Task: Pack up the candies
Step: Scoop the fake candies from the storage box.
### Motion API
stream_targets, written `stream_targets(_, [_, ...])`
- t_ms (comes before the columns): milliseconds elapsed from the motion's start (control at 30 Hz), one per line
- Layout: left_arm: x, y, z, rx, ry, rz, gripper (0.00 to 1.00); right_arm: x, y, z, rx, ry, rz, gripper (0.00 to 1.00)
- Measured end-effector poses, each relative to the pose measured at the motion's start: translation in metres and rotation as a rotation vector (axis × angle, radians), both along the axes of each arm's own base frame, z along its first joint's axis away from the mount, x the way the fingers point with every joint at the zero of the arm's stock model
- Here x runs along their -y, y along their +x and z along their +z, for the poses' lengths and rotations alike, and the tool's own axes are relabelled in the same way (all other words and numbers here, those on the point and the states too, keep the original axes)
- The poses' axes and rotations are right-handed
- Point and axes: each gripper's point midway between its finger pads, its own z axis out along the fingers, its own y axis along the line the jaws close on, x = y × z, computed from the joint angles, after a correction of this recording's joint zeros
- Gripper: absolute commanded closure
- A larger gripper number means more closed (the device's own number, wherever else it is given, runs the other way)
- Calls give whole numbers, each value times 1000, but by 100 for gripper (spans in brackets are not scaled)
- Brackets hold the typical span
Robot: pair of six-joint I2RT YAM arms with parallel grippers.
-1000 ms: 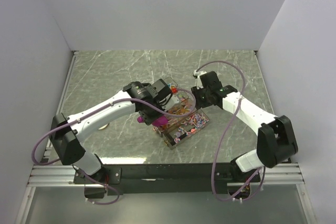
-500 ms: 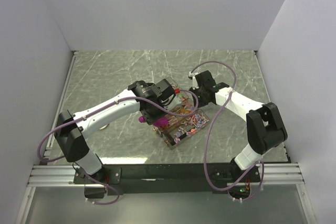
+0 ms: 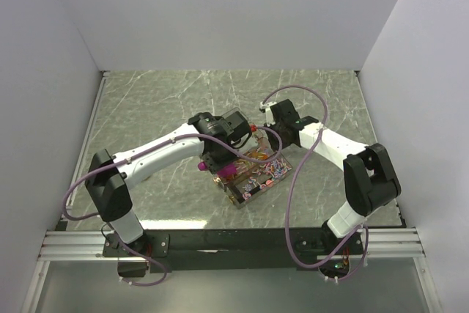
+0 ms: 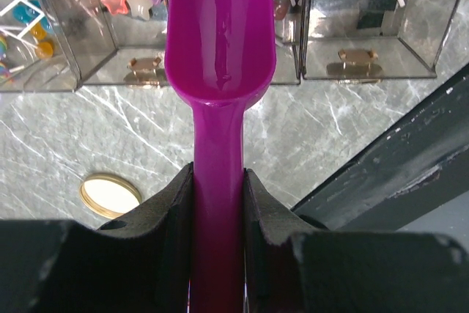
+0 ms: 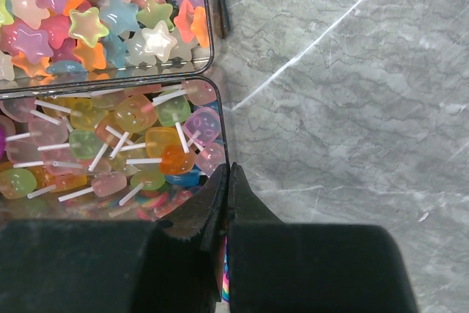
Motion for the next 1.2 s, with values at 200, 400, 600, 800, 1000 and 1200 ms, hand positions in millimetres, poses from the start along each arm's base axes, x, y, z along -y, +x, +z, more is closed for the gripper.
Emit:
stream_targets(200, [4, 3, -9, -13, 31, -3, 99, -1, 1, 0, 9, 4, 4, 100])
stream_targets(400, [13, 8, -14, -23, 48, -7, 99, -4, 1, 1, 12, 14, 8, 100])
stream_targets(600, [20, 12, -14, -12, 37, -28, 99, -6, 0, 0, 21, 33, -1, 100])
stream_targets(800, [37, 21, -18, 21, -21, -49, 99, -8, 0, 0, 30, 71, -19, 100])
stream_targets(1000, [56, 28, -34, 46, -95, -70, 99, -13, 0, 0, 39, 113, -32, 100])
stream_targets(1200, [61, 32, -53, 57, -117, -66, 99, -14, 1, -1, 39, 132, -42, 100])
